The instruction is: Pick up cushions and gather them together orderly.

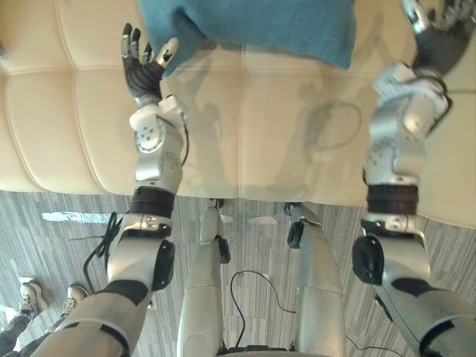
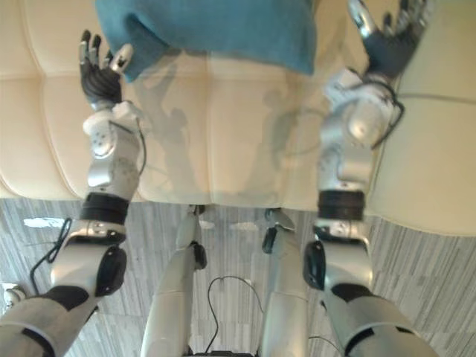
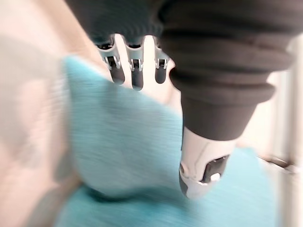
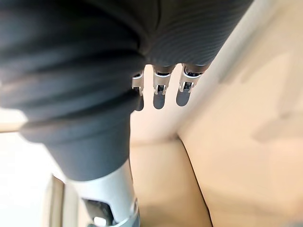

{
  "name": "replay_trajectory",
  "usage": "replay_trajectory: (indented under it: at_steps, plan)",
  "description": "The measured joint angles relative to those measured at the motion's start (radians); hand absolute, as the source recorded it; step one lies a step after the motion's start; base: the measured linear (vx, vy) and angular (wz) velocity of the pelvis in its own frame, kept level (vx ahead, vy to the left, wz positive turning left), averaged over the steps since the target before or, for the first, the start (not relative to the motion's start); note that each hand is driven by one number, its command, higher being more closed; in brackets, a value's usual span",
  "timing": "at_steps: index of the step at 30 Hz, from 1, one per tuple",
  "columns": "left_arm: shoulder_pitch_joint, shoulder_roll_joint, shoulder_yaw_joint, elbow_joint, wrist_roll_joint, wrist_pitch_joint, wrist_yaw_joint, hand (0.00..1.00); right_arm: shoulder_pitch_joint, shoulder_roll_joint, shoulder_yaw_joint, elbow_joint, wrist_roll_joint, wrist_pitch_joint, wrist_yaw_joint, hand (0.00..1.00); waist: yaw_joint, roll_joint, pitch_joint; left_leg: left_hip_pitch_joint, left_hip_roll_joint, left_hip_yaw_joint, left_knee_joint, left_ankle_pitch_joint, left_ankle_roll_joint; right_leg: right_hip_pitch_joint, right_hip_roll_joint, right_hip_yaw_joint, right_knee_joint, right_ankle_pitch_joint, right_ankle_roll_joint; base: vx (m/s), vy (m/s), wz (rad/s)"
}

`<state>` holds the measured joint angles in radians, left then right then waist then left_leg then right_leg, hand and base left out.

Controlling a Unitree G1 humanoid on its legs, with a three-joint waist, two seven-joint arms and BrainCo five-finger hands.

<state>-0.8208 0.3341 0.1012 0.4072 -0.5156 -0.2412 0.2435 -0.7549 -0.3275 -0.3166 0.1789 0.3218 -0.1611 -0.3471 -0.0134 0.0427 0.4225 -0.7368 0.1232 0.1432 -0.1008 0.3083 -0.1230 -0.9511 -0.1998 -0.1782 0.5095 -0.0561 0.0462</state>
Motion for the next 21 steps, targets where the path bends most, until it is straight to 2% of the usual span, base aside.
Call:
replay_trajectory:
  at_steps: [3,6,7,11,15,16,17,18,19,21]
  plan:
    - [0.133,0.031,0.000,-0.077,-0.005,-0.014,-0.044,0.00,0.174,0.005,-0.004,-0.087,-0.002,-0.013,0.048,0.00,-0.003,-0.013,-0.006,0.057,0.009,0.000,0.031,-0.035,0.002,0.079,0.011,0.003,-0.016,-0.014,0.002,-0.01,-0.103,-0.06]
    - [0.318,0.013,0.001,-0.158,0.006,-0.021,-0.077,0.00,0.379,0.036,0.012,-0.172,-0.011,-0.025,0.094,0.00,-0.004,-0.025,-0.014,0.122,0.015,-0.002,0.075,-0.081,0.006,0.175,0.013,-0.008,-0.031,-0.030,0.003,0.02,-0.104,-0.01]
    - [0.449,-0.012,0.004,-0.172,0.018,-0.022,-0.098,0.00,0.494,0.066,0.040,-0.186,-0.040,-0.029,0.118,0.00,-0.004,-0.039,-0.035,0.165,0.020,0.000,0.098,-0.106,0.005,0.233,0.015,-0.014,-0.044,-0.036,0.003,0.04,-0.065,-0.05]
    - [0.702,-0.096,0.005,-0.145,0.078,-0.004,-0.142,0.00,0.733,0.146,0.127,-0.180,-0.131,-0.029,0.181,0.00,-0.004,-0.073,-0.087,0.292,0.026,0.008,0.126,-0.158,-0.001,0.389,0.028,-0.014,-0.083,-0.056,0.011,0.11,-0.052,-0.06]
    - [0.880,-0.176,-0.013,0.053,0.255,0.031,-0.182,0.00,0.888,0.227,0.209,0.000,-0.309,-0.026,0.252,0.00,0.005,-0.092,-0.212,0.407,0.038,0.036,0.159,-0.233,-0.007,0.529,0.043,-0.004,-0.146,-0.071,0.019,0.15,-0.017,-0.17]
    - [0.895,-0.184,-0.013,0.086,0.277,0.035,-0.186,0.00,0.896,0.239,0.212,0.035,-0.327,-0.026,0.256,0.00,0.006,-0.091,-0.226,0.420,0.038,0.042,0.159,-0.240,-0.004,0.541,0.044,-0.002,-0.154,-0.071,0.020,0.15,0.023,-0.33]
    - [0.916,-0.213,-0.010,0.208,0.338,0.050,-0.190,0.00,0.915,0.269,0.216,0.165,-0.374,-0.018,0.268,0.00,0.007,-0.089,-0.261,0.460,0.038,0.055,0.157,-0.251,-0.009,0.585,0.045,0.002,-0.178,-0.073,0.022,0.11,0.026,-0.20]
    - [0.920,-0.223,-0.008,0.249,0.360,0.056,-0.190,0.00,0.917,0.276,0.215,0.212,-0.390,-0.011,0.271,0.00,0.006,-0.086,-0.268,0.476,0.039,0.057,0.157,-0.257,-0.008,0.604,0.046,0.002,-0.187,-0.073,0.023,0.14,0.038,-0.22]
    - [0.927,-0.251,0.000,0.357,0.413,0.075,-0.190,0.00,0.924,0.288,0.212,0.335,-0.415,0.013,0.271,0.00,0.004,-0.084,-0.286,0.518,0.039,0.065,0.153,-0.269,-0.009,0.648,0.051,0.007,-0.208,-0.074,0.026,0.08,0.021,-0.12]
    - [0.945,-0.275,0.008,0.452,0.459,0.092,-0.191,0.00,0.929,0.289,0.204,0.465,-0.441,0.028,0.272,0.00,0.004,-0.079,-0.315,0.555,0.040,0.071,0.138,-0.275,-0.017,0.687,0.060,0.017,-0.238,-0.072,0.030,0.09,0.020,-0.14]
